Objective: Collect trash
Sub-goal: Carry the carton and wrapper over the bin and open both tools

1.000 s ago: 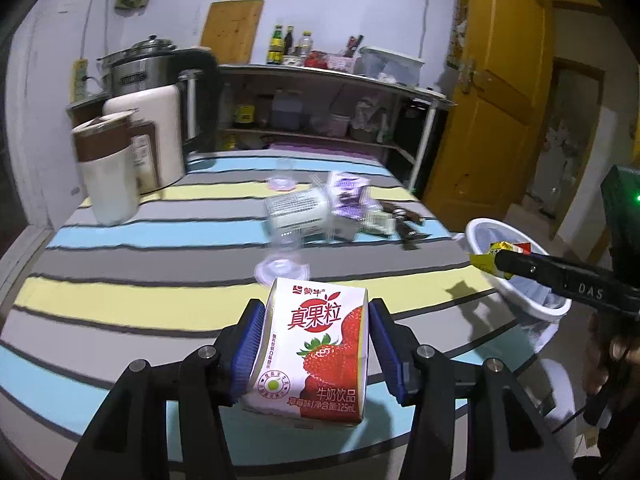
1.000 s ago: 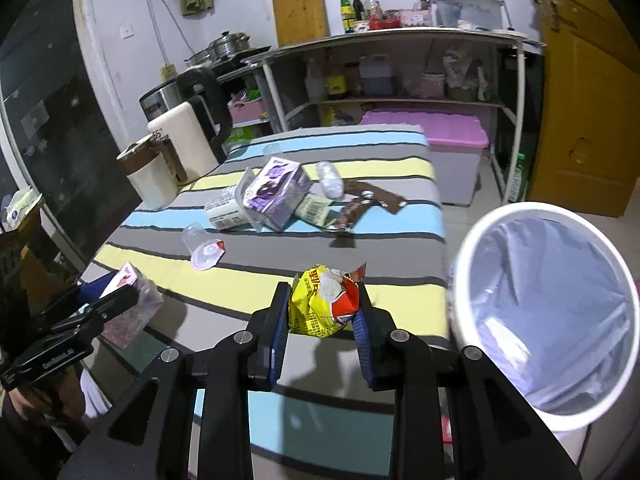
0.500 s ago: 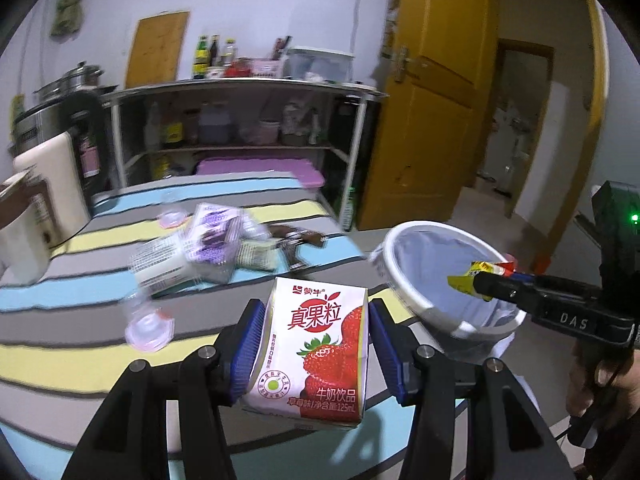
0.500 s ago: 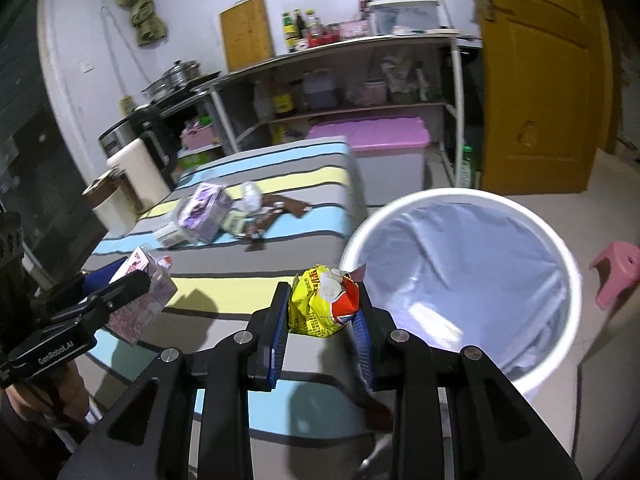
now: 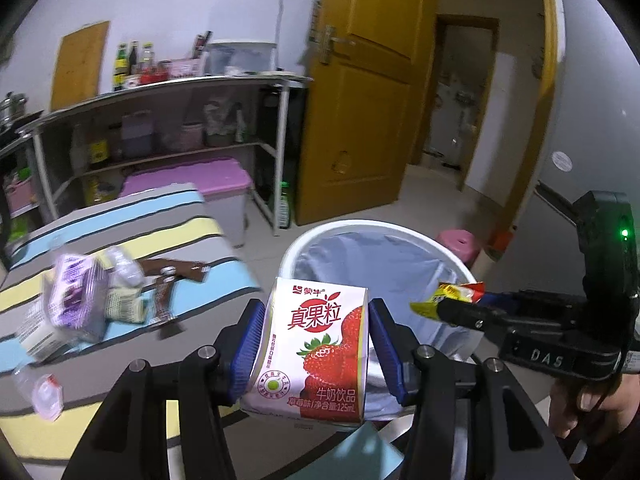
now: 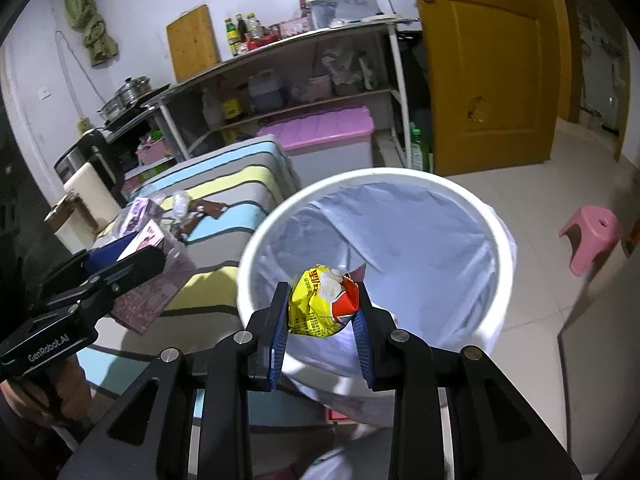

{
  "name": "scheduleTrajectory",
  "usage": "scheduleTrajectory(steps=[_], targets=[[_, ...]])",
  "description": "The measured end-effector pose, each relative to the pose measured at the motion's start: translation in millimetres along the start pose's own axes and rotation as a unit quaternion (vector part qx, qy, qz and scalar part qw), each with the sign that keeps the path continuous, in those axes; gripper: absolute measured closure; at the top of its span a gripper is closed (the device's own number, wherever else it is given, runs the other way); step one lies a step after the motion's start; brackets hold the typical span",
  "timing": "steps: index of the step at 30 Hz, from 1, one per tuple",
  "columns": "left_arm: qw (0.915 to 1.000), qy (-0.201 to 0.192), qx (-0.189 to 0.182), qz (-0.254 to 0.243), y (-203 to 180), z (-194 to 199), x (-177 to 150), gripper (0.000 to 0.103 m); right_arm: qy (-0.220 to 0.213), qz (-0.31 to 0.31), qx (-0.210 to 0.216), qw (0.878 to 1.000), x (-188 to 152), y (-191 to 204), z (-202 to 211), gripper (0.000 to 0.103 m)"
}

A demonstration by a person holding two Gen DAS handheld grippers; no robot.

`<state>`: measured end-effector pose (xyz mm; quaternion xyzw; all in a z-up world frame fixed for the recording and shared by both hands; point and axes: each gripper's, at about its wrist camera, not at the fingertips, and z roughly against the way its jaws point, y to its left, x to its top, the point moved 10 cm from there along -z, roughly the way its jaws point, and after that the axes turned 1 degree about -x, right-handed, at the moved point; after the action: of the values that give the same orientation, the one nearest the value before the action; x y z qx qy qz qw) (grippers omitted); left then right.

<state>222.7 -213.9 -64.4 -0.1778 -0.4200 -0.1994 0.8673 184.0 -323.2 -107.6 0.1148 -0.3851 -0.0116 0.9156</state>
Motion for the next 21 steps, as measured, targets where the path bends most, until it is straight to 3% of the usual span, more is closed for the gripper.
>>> scheduleTrajectory(steps=[11, 21], targets=[[0.9979, 0.039, -0.043, -0.029, -33, -54, 0, 0.049, 0.033, -0.022, -0.019, 0.999, -10, -33, -14, 0.07], [0.9961, 0.057, -0.06, -0.031, -40, -70, -3, 0.049, 0.038, -0.029, -0.018, 0.999, -13, -37, -19, 0.053]])
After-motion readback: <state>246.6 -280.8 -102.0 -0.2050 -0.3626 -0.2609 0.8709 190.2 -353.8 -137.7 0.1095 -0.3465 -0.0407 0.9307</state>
